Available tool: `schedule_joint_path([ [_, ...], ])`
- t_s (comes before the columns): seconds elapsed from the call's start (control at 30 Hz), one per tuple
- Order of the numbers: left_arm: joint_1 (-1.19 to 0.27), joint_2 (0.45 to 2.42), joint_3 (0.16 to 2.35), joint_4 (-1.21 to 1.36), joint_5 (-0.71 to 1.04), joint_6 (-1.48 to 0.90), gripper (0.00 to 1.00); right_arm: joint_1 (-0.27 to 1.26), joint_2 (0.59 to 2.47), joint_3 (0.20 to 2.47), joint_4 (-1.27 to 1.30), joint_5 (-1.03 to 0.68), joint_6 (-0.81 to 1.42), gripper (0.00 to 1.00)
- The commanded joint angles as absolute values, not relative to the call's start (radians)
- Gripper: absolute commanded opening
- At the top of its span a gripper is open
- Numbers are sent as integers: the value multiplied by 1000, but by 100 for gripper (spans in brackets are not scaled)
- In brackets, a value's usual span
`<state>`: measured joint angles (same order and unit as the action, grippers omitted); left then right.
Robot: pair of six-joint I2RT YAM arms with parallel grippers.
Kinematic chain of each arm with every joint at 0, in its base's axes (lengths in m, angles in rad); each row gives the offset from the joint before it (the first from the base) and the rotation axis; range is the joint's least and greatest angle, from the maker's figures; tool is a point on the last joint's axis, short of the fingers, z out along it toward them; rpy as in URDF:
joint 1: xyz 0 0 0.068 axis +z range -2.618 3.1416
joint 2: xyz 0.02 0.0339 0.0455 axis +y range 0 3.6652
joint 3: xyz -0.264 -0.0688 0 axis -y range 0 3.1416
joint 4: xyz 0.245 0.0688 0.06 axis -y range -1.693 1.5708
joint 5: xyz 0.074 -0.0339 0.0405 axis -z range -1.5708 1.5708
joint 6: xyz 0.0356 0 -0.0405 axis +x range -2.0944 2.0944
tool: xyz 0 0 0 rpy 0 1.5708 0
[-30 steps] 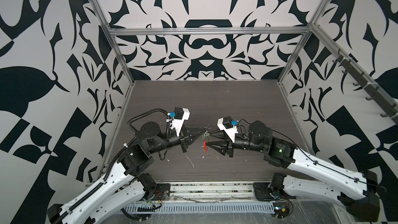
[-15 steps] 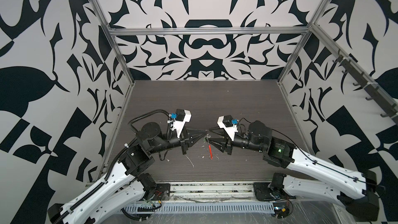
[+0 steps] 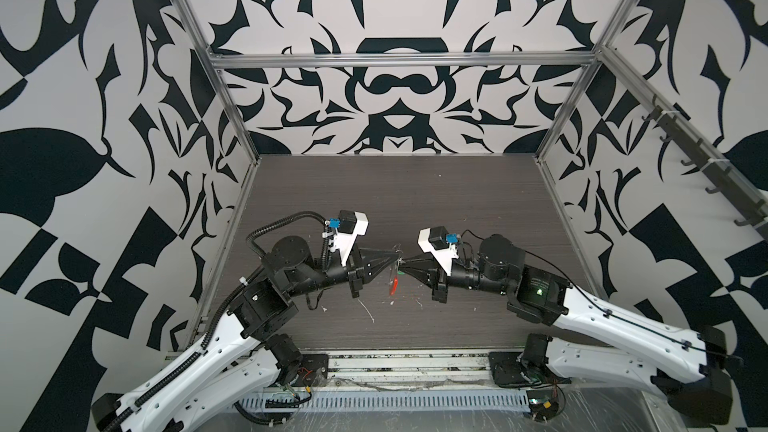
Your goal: Remove the keys from the keyring
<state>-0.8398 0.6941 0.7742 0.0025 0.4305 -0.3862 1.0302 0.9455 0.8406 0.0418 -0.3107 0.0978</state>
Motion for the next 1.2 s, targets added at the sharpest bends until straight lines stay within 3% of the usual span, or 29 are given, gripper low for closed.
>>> schedule_joint_path([
  [0.0, -838, 677, 776, 8, 450, -377, 0, 1032, 933, 890, 30, -323, 92, 0],
  [0.57, -838, 715, 869, -203, 522, -315, 0, 1032, 1001, 1127, -405, -325, 27, 0],
  [1.17, -838, 745, 939, -340, 576, -261, 0, 1032, 1044, 1275, -563, -324, -38, 0],
])
